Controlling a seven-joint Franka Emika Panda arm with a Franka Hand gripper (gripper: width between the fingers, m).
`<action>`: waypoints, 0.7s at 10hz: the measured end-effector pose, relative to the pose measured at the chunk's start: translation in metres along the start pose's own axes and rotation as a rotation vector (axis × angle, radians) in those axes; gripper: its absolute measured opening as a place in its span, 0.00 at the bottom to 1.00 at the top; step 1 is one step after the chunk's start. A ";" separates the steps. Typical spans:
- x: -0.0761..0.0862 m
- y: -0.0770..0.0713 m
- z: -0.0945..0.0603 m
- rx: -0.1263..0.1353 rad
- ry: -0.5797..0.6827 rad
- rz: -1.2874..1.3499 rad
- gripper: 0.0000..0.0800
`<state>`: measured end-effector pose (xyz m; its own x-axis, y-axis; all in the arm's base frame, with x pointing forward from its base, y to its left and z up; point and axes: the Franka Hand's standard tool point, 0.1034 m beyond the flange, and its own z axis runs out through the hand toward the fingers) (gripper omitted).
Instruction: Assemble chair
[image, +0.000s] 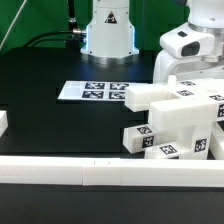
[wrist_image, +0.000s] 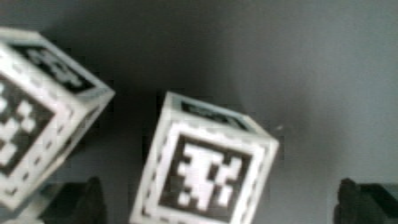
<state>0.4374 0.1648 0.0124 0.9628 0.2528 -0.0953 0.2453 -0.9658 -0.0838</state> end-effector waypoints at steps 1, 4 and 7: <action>-0.003 0.002 0.001 0.000 -0.004 -0.002 0.81; -0.003 0.006 0.001 0.000 -0.004 0.006 0.81; -0.003 0.008 0.002 0.000 -0.006 0.010 0.66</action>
Offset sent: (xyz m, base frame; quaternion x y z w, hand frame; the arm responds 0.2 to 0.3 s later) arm 0.0003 -0.0020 -0.0005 0.0028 -0.0024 0.0025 1.0000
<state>0.4358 0.1568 0.0103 0.9644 0.2438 -0.1022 0.2361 -0.9682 -0.0825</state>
